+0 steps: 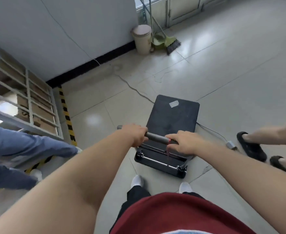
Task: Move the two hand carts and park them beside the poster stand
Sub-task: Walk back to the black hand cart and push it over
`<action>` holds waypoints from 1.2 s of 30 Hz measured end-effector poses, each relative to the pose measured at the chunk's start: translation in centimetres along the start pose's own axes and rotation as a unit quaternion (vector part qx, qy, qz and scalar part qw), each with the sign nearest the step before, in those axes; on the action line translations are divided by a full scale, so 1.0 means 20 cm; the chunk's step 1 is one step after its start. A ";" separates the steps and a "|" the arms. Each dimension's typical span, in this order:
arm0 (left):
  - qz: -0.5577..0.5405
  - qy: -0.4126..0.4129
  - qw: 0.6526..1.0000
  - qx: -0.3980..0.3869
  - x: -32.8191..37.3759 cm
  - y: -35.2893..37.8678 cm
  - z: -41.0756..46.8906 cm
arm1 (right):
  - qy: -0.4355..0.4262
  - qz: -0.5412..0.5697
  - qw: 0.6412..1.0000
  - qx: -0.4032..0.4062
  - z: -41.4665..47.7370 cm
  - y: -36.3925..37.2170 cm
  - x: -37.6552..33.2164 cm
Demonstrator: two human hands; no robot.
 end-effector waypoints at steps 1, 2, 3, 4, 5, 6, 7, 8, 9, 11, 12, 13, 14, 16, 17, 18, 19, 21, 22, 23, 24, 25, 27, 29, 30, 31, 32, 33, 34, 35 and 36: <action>0.008 0.023 1.000 -0.001 -0.02 -0.01 0.02 | 0.023 0.026 0.999 0.009 0.00 0.00 -0.01; 0.015 0.043 0.999 -0.002 -0.05 -0.02 0.04 | 0.049 0.053 0.997 0.025 0.01 0.01 -0.03; 0.020 0.060 0.998 -0.001 -0.08 -0.03 0.05 | 0.074 0.074 0.993 0.046 0.00 0.01 -0.05; 0.024 0.076 0.997 0.000 -0.12 -0.03 0.07 | 0.098 0.084 0.989 0.072 0.00 0.02 -0.08; 0.031 0.092 0.995 0.002 -0.15 -0.04 0.08 | 0.120 0.087 0.984 0.103 0.00 0.04 -0.12; 0.040 0.107 0.993 0.003 -0.19 -0.04 0.09 | 0.143 0.084 0.977 0.133 0.00 0.06 -0.16; 0.046 0.119 0.992 0.004 -0.22 -0.04 0.08 | 0.166 0.081 0.970 0.156 -0.01 0.07 -0.21; 0.047 0.127 0.991 0.002 -0.25 -0.03 0.08 | 0.186 0.081 0.964 0.171 -0.01 0.09 -0.25; 0.050 0.133 0.990 0.001 -0.27 -0.02 0.07 | 0.200 0.083 0.960 0.175 -0.02 0.10 -0.28; 0.070 0.143 0.987 0.017 -0.31 0.01 0.04 | 0.209 0.102 0.957 0.173 -0.03 0.13 -0.33; 0.081 0.147 0.985 0.029 -0.33 0.02 0.03 | 0.212 0.120 0.955 0.170 -0.05 0.14 -0.35; 0.086 0.150 0.984 0.036 -0.35 0.04 0.03 | 0.215 0.142 0.952 0.164 -0.06 0.15 -0.37; 0.085 0.151 0.984 0.037 -0.37 0.05 0.02 | 0.218 0.165 0.948 0.160 -0.08 0.16 -0.39; 0.080 0.154 0.984 0.027 -0.40 0.08 0.00 | 0.224 0.191 0.941 0.166 -0.10 0.19 -0.43; 0.081 0.162 0.983 0.020 -0.40 0.09 -0.02 | 0.229 0.195 0.938 0.174 -0.12 0.21 -0.46; 0.082 0.171 0.982 0.012 -0.39 0.10 -0.03 | 0.234 0.198 0.934 0.182 -0.14 0.23 -0.49; 0.082 0.179 0.980 0.005 -0.39 0.12 -0.06 | 0.239 0.203 0.930 0.190 -0.16 0.24 -0.51; 0.079 0.190 0.979 0.002 -0.39 0.15 -0.11 | 0.248 0.214 0.923 0.201 -0.20 0.29 -0.56; 0.078 0.194 0.978 0.006 -0.40 0.17 -0.14 | 0.252 0.219 0.920 0.203 -0.22 0.31 -0.59; 0.081 0.199 0.977 0.012 -0.40 0.19 -0.17 | 0.258 0.224 0.918 0.202 -0.24 0.34 -0.62; 0.087 0.205 0.975 0.019 -0.40 0.22 -0.21 | 0.263 0.228 0.916 0.199 -0.27 0.36 -0.66; 0.097 0.210 0.973 0.026 -0.41 0.25 -0.24 | 0.269 0.232 0.914 0.194 -0.30 0.39 -0.69; 0.121 0.216 0.968 0.038 -0.42 0.32 -0.31 | 0.284 0.241 0.909 0.186 -0.36 0.46 -0.77; 0.136 0.226 0.964 0.044 -0.42 0.36 -0.36 | 0.299 0.250 0.900 0.193 -0.44 0.53 -0.84; 0.140 0.234 0.961 0.042 -0.41 0.39 -0.39 | 0.306 0.254 0.896 0.197 -0.48 0.56 -0.88; 0.143 0.245 0.958 0.041 -0.40 0.41 -0.41 | 0.314 0.259 0.891 0.202 -0.52 0.60 -0.91; 0.147 0.255 0.955 0.041 -0.39 0.43 -0.43 | 0.322 0.262 0.886 0.205 -0.56 0.63 -0.93; 0.151 0.265 0.952 0.041 -0.37 0.45 -0.46 | 0.332 0.264 0.882 0.207 -0.60 0.67 -0.96; 0.154 0.274 0.949 0.040 -0.35 0.47 -0.48 | 0.342 0.265 0.877 0.209 -0.64 0.70 -0.98; 0.157 0.282 0.946 0.038 -0.33 0.49 -0.50 | 0.351 0.268 0.872 0.210 -0.68 0.73 -0.99; 0.162 0.291 0.942 0.035 -0.30 0.51 -0.53 | 0.360 0.274 0.866 0.211 -0.72 0.76 -1.00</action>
Point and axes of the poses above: each hand's wrist, its own z-axis towards the middle knuckle, its own y-axis out of the palm, x = y × z, the point moved 4 cm from there along z, towards the middle knuckle, and after that the axes turned 5 degrees about y, right-handed, at the moved point
